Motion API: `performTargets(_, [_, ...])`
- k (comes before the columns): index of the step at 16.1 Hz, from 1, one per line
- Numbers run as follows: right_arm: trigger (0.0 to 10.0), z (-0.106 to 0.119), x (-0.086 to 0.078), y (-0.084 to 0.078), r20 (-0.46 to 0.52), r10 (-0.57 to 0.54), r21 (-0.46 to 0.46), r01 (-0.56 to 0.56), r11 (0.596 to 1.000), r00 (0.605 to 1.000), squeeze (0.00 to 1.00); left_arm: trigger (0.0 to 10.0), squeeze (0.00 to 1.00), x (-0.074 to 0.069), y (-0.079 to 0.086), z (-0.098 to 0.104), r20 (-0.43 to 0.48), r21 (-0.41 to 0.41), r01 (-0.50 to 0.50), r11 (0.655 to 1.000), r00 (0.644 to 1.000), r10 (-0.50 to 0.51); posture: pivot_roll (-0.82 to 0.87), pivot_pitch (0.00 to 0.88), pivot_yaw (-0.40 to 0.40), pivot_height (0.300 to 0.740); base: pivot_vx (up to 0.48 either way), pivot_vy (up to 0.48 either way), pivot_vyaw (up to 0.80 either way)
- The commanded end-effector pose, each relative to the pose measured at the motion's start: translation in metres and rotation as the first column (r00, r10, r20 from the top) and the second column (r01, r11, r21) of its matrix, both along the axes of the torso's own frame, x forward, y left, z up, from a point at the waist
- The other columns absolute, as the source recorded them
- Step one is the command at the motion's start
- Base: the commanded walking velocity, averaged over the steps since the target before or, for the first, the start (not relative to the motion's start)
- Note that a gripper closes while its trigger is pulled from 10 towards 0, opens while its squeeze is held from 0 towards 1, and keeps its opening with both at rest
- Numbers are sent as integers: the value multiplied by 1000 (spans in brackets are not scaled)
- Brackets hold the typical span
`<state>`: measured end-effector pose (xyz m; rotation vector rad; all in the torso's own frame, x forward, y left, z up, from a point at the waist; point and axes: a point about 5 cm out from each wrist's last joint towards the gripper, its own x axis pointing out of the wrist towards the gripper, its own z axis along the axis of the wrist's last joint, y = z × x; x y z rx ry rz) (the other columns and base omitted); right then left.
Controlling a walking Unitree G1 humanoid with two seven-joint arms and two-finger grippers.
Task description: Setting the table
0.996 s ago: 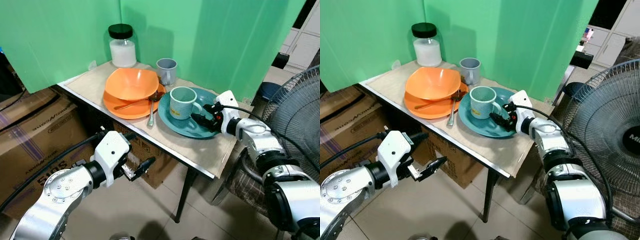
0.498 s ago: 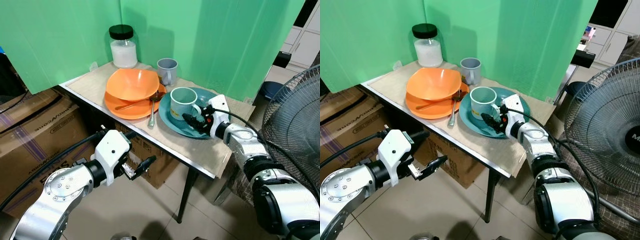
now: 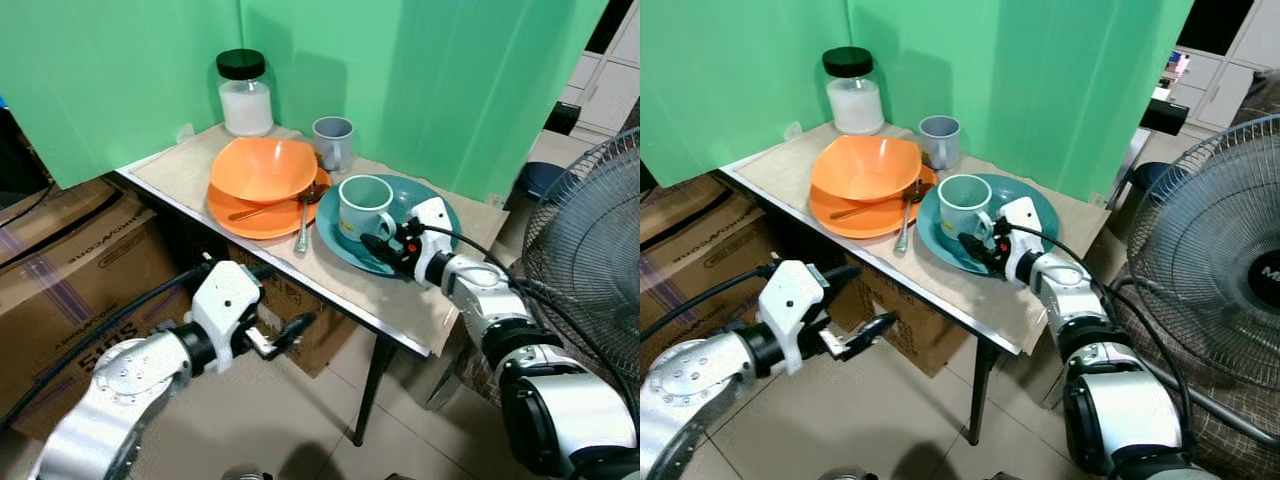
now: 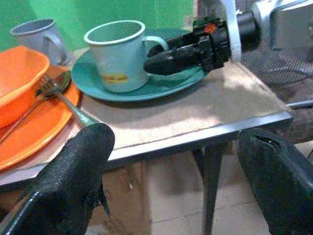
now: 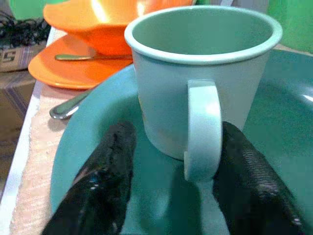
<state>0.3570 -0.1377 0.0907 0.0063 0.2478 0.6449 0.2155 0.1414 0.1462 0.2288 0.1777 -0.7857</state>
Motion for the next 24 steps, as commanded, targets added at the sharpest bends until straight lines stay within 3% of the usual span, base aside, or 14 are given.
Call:
performTargets(1, [0, 4, 1, 0, 20, -21, 26, 20, 999, 1000, 0, 10000, 0, 1, 4, -4, -18, 2, -22, 1000, 1000, 22, 140, 0, 5, 740, 0, 0, 0])
performTargets(10, [0, 5, 2, 1, 50, -41, 18, 40, 999, 998, 0, 10000, 0, 6, 9, -13, -18, -21, -105, 994, 994, 104, 140, 0, 2, 740, 0, 0, 0])
performTargets(17, [0, 7, 2, 1, 64, -37, 4, 37, 999, 997, 0, 10000, 0, 8, 11, -14, -13, -16, -109, 994, 994, 108, 139, 0, 1, 740, 0, 0, 0])
performTargets(21, [0, 29, 0, -11, 198, -59, 44, 51, 998, 978, 0, 10000, 0, 6, 11, -11, 17, -6, -117, 993, 993, 117, 147, 0, -19, 740, 0, 0, 0])
performTargets(23, [0, 48, -12, -21, 282, -107, 83, 87, 993, 954, 0, 10000, 0, 5, 12, -9, 44, 3, -125, 992, 991, 125, 143, 0, -22, 740, 0, 0, 0])
performTargets(24, [7412, 60, -28, -23, 324, -139, 108, 109, 988, 936, 0, 10000, 0, 4, 12, -7, 58, 6, -141, 990, 988, 140, 133, 0, -24, 740, 0, 0, 0])
